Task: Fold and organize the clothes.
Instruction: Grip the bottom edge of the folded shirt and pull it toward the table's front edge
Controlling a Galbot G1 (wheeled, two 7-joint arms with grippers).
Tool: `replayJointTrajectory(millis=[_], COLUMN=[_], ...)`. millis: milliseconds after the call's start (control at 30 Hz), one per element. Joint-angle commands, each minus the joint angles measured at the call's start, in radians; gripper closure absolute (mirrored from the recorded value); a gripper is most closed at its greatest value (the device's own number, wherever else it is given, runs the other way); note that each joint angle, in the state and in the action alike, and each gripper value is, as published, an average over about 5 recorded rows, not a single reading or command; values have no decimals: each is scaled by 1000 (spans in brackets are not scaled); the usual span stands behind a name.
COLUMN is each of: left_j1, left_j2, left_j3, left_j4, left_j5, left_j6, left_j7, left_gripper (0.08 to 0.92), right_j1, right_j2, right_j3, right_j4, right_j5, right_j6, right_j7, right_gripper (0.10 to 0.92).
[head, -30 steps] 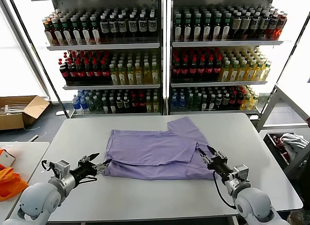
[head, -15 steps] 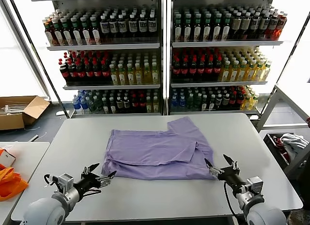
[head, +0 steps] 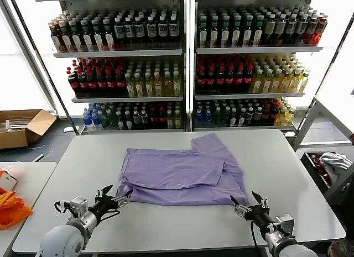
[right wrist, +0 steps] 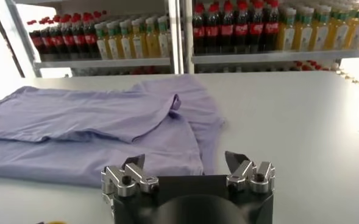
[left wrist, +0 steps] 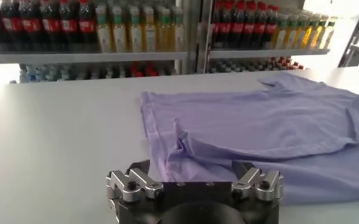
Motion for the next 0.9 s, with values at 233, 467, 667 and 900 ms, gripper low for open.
replayJointTrajectory(millis=[233,467,667,900], left_j1=[-4,12,57,156], left_j2=[-24,-15,-3,-12], left_j3=[34,21,-1,-42], left_j4=[59,55,16,-66], left_j5=[-64,-65,-62,-47], left_j6=[-7,-10,-13,-10], left_j7=[-64,-61,-61,-66], left_gripper=[380,588,761,898], right_j1=[6,0,-17,-107], right_j2=[12,7,7,-3], right_j3=[-33,-25,-19,19], right_j4=[-11,-7,8,68], right_j5=[-4,-4,-2,-2], right_j6=[-12,-11,-19,-40], right_j7=[5,-5,6,-5], right_gripper=[596,787,916,920])
